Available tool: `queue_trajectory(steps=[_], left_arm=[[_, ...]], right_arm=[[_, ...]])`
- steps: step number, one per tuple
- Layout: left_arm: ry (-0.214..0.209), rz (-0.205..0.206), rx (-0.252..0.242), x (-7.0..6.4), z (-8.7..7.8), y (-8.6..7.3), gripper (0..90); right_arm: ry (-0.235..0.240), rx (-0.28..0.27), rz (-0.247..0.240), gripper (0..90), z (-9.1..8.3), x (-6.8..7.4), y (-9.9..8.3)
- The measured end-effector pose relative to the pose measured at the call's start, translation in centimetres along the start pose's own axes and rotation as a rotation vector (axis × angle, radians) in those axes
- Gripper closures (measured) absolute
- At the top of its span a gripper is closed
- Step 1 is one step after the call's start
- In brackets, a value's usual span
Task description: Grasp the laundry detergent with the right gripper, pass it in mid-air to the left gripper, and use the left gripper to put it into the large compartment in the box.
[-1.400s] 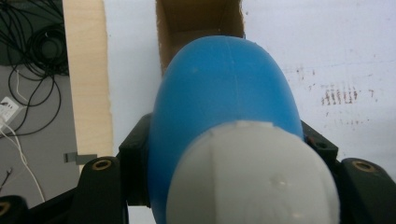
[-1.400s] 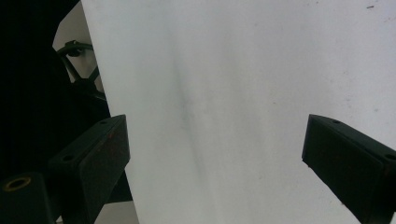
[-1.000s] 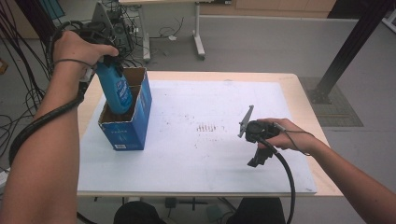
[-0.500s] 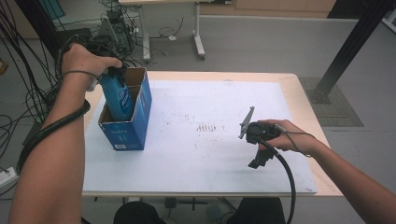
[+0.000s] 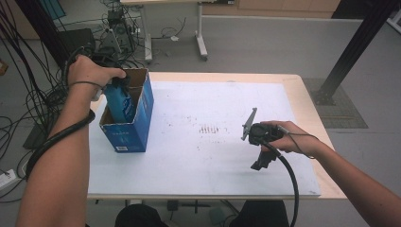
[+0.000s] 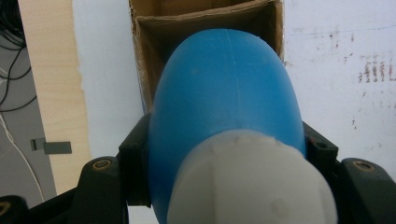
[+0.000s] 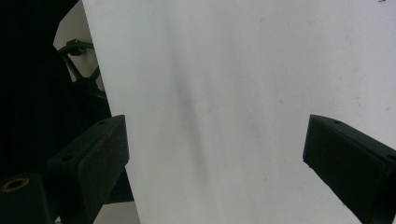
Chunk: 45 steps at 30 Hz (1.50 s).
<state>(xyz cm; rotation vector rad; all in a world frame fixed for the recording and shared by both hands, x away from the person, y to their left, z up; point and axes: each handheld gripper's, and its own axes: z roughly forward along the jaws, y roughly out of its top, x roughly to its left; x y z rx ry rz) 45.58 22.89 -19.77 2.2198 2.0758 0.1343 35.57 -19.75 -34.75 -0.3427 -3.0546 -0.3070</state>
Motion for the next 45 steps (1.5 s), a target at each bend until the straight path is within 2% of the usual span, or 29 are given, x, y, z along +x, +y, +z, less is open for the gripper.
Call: queue_trajectory(steps=[27, 45], left_arm=[[-0.001, -0.009, 0.042, -0.3, 4.5, -0.6, 37.7], [-0.001, -0.006, 0.063, -0.3, 6.0, -1.1, 37.7]], right_arm=[[0.009, -0.009, -0.007, 6.7, 0.3, -0.1, 0.2], [0.008, -0.005, -0.008, 6.8, 0.3, 0.2, 0.2]])
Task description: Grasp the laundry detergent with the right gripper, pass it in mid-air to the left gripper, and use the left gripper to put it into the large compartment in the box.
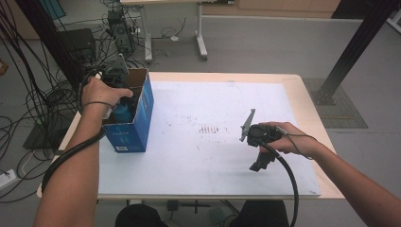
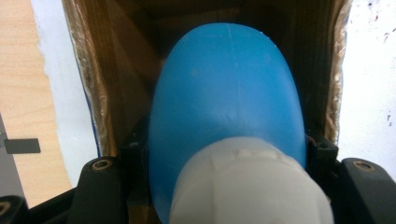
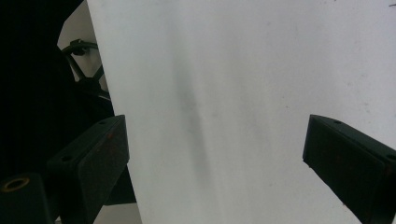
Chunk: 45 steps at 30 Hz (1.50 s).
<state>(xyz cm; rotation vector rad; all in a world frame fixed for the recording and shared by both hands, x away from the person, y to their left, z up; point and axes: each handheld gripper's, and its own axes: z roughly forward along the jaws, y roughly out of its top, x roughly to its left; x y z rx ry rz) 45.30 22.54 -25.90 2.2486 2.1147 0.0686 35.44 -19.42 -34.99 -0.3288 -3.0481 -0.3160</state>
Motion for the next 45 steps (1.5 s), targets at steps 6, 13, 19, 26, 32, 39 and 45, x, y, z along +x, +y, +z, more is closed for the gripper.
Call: queue_trajectory(steps=[6, 13, 19, 26, 32, 39, 45], left_arm=[[-0.002, -0.004, 0.010, 0.1, 0.7, -0.1, 37.6], [-0.001, -0.006, 0.013, 0.1, 1.1, -0.2, 37.6], [0.002, -0.004, 0.012, 0.0, 1.2, -0.2, 37.6], [0.000, -0.004, 0.014, 0.1, 1.2, -0.2, 37.6], [-0.003, -0.004, 0.013, 0.2, 1.2, -0.2, 37.6], [-0.004, -0.005, 0.014, 0.2, 1.2, -0.2, 37.5], [-0.007, -0.007, 0.015, 0.3, 1.2, -0.2, 37.5]], right_arm=[[0.000, 0.001, -0.003, 6.8, 0.0, 0.0, 0.0], [-0.001, 0.004, -0.010, 6.8, 0.0, 0.0, 0.1], [-0.004, 0.004, -0.008, 6.8, 0.0, 0.0, 0.2], [0.000, 0.005, -0.010, 6.8, 0.0, 0.0, 0.2], [0.005, 0.004, -0.002, 6.8, 0.1, 0.0, 0.2], [0.003, 0.008, 0.003, 6.8, 0.1, 0.0, 0.3], [0.001, 0.003, -0.001, 6.8, 0.1, 0.0, 0.3]])
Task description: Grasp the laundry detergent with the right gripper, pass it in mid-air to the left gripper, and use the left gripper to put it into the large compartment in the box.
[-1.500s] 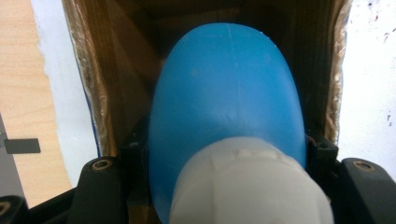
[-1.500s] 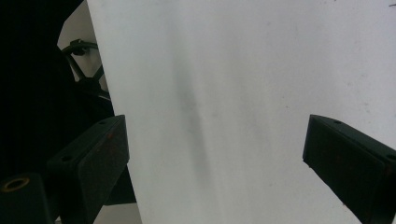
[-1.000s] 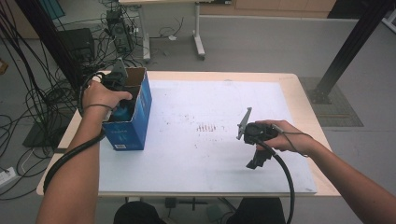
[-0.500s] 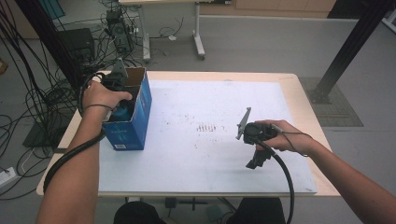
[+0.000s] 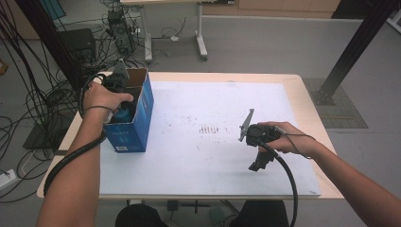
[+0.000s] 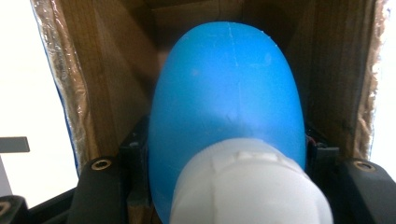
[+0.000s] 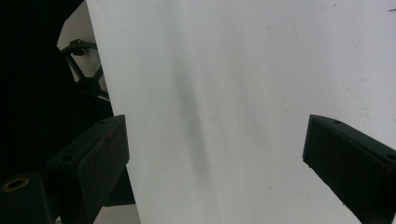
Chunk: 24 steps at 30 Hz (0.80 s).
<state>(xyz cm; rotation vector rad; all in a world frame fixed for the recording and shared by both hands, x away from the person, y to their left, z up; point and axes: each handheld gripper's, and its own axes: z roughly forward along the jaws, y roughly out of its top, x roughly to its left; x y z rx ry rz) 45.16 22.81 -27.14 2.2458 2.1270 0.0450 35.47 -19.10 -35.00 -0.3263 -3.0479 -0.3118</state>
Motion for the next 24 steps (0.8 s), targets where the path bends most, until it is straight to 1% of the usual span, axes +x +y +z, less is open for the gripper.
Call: queue_trajectory(steps=[8, 10, 21, 22, 24], left_arm=[[0.001, -0.001, 0.003, -0.06, -0.01, 0.01, 37.5], [0.000, -0.003, 0.002, -0.02, 0.00, 0.00, 37.5], [0.003, -0.004, 0.004, -0.06, -0.05, -0.03, 37.6], [0.003, -0.004, 0.005, -0.06, -0.05, -0.02, 37.6], [0.003, -0.005, 0.006, -0.10, -0.03, -0.01, 37.6]], right_arm=[[-0.001, 0.004, 0.003, 6.8, -0.04, 0.05, -0.02], [0.000, -0.004, -0.003, 6.8, -0.02, 0.00, -0.05], [-0.008, -0.003, -0.013, 6.9, -0.11, 0.00, 0.01], [-0.007, 0.001, -0.009, 6.9, -0.15, 0.04, 0.03], [-0.008, -0.004, -0.016, 6.9, -0.14, -0.02, 0.05]])
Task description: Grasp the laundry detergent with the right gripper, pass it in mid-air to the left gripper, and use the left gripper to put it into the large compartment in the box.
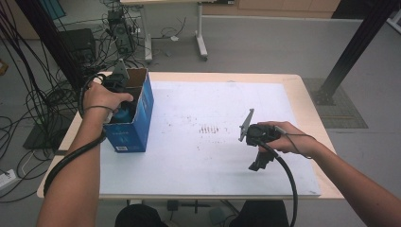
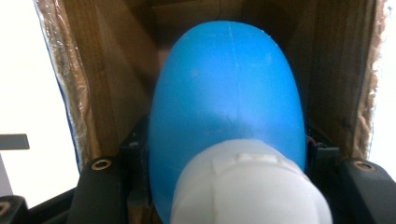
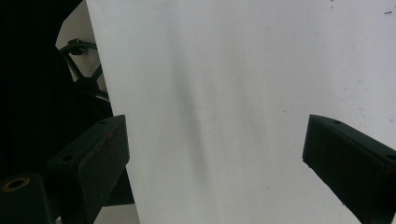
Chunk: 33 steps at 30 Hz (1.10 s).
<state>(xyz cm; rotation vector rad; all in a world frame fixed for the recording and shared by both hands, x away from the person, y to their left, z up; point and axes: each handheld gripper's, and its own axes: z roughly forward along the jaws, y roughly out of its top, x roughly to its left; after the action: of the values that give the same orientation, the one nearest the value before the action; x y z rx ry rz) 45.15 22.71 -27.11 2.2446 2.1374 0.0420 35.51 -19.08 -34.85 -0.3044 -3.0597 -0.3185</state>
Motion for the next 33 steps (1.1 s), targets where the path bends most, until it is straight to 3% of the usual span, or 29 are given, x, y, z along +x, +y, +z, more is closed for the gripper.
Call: queue_trajectory(steps=[33], left_arm=[[-0.006, -0.013, 0.011, 0.20, -0.02, 0.06, 37.6]], right_arm=[[0.003, 0.005, -0.004, 7.1, 0.04, 0.03, 0.15]])
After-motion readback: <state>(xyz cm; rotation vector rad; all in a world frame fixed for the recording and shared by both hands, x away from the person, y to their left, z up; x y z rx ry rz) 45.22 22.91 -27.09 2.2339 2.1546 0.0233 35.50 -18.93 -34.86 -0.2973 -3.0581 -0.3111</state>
